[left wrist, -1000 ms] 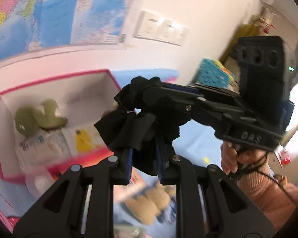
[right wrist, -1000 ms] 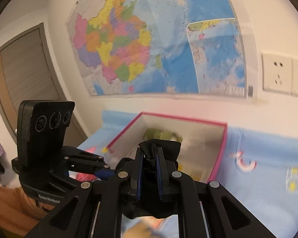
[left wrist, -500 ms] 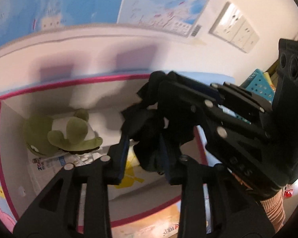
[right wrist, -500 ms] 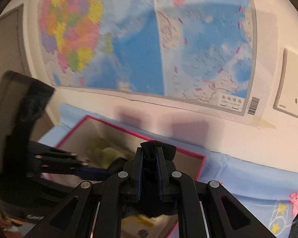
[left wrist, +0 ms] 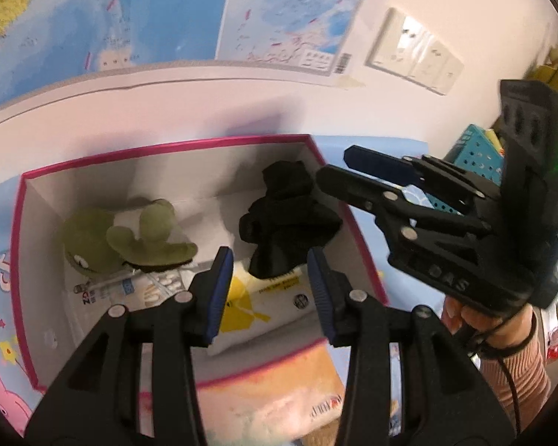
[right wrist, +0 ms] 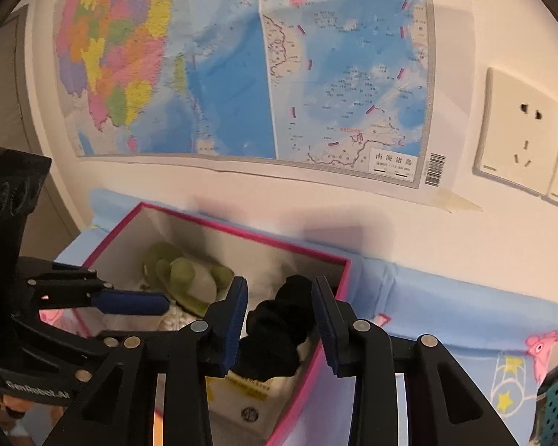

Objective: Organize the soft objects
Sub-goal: 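Carry the scrunchie into the pink box and open the left gripper, then grasp the beige teddy bear with the left gripper and lift it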

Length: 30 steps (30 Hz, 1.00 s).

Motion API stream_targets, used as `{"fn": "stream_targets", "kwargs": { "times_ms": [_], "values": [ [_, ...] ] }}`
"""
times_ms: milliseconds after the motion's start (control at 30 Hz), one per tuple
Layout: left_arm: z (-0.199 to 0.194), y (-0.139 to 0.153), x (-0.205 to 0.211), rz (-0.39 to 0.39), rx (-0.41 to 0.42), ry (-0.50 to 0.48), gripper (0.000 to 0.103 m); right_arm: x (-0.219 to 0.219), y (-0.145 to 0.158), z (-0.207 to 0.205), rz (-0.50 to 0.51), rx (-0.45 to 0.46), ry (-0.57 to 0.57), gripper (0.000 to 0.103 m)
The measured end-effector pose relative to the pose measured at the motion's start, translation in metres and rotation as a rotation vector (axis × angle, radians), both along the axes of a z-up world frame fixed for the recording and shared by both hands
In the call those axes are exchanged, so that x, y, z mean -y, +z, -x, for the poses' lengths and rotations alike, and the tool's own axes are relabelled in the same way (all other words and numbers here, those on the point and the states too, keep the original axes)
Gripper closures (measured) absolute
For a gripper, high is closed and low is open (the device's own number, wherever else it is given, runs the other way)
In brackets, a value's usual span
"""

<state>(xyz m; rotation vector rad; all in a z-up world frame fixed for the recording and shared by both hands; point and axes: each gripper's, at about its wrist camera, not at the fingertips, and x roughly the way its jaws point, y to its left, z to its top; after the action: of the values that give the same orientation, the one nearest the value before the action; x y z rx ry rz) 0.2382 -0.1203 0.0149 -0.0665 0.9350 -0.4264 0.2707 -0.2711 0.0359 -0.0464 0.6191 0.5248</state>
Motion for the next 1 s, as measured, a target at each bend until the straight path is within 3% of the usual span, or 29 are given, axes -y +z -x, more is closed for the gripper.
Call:
{"fn": "stream_targets", "kwargs": {
  "times_ms": [267,433,600,700,900,1000],
  "values": [
    [0.054,0.017,-0.010,0.027,0.092,-0.110,0.060,0.004,0.003,0.032,-0.009,-0.003,0.051,0.063],
    [0.110,0.022,-0.035,0.073,0.142,-0.193,0.058,0.011,0.006,0.084,-0.153,-0.040,0.216,0.061],
    [0.152,0.007,-0.060,0.096,0.152,-0.224,0.047,0.013,-0.012,0.148,-0.158,-0.069,0.339,0.055],
    [0.166,-0.010,-0.064,0.123,0.095,-0.241,0.047,0.022,-0.036,0.163,-0.125,-0.135,0.291,0.055],
    [0.176,-0.040,-0.037,0.162,-0.005,-0.317,0.047,0.053,-0.094,0.160,-0.199,-0.340,0.144,0.054],
    [0.168,-0.053,-0.021,0.122,-0.035,-0.312,0.047,0.065,-0.113,0.161,-0.241,-0.401,0.090,0.050]
  ]
}}
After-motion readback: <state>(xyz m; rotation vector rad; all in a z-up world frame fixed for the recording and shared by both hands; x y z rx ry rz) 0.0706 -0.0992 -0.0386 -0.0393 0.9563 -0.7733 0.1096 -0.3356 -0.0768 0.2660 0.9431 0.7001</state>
